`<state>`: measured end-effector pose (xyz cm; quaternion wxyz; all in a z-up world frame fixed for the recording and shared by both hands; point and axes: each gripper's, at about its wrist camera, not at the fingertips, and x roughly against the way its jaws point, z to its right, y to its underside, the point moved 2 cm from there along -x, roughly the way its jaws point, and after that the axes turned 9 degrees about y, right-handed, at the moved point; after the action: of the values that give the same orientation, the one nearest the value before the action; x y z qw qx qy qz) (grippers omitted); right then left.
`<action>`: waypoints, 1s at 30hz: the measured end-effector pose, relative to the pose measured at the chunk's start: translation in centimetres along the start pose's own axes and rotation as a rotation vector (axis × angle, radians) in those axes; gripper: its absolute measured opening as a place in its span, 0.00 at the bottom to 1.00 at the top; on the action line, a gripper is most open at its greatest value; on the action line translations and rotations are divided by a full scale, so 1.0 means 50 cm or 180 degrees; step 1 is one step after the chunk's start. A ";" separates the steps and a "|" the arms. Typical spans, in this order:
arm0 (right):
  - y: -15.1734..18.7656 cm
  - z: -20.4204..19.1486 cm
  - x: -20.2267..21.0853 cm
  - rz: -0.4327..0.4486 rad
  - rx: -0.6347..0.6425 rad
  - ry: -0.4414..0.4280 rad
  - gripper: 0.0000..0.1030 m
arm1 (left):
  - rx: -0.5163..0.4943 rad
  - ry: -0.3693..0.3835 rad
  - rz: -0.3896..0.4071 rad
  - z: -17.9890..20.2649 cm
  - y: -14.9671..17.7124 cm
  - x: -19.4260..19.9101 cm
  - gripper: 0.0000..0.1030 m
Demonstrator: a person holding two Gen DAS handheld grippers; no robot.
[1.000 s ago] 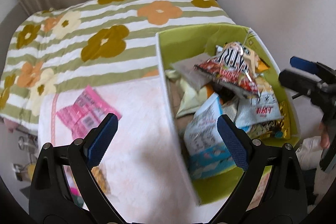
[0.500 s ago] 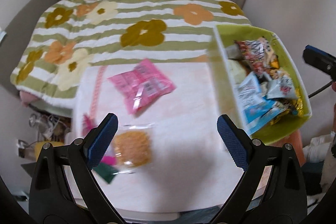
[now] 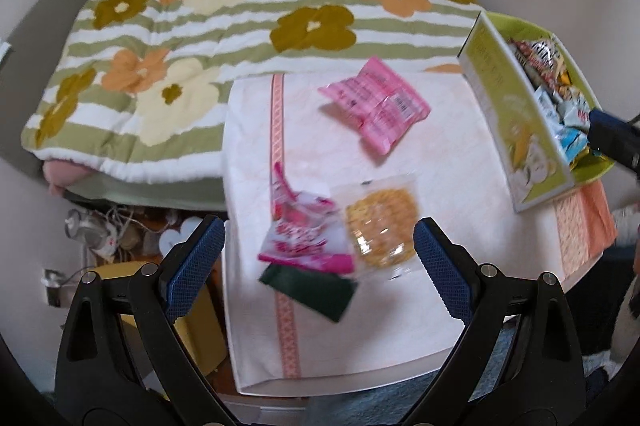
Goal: Organize snacks
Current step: 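Move both tools back from the box toward the remaining snacks, then grasp the pink strawberry bag with the left tool while the right tool grasps the waffle packet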
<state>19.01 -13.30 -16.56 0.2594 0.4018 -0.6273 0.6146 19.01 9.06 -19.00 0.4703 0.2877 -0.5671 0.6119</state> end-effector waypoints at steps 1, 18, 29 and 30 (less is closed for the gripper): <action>0.009 -0.013 -0.012 -0.0035 -0.0011 0.0023 0.98 | -0.0009 0.0039 -0.0049 -0.016 0.004 -0.011 0.92; 0.183 -0.167 -0.253 -0.0549 -0.0141 0.0287 0.97 | -0.0116 0.0388 -0.0618 -0.077 0.024 -0.231 0.92; 0.194 -0.167 -0.292 -0.0577 -0.0169 0.0307 0.97 | 0.0013 0.0338 -0.0754 -0.081 0.048 -0.299 0.80; 0.194 -0.166 -0.293 -0.0580 -0.0173 0.0311 0.97 | 0.0039 0.0352 -0.0775 -0.081 0.051 -0.304 0.79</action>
<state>17.58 -3.23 -33.09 0.3553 0.4196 -0.5912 0.5901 23.43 9.40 -34.32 0.5698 0.3231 -0.4976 0.5687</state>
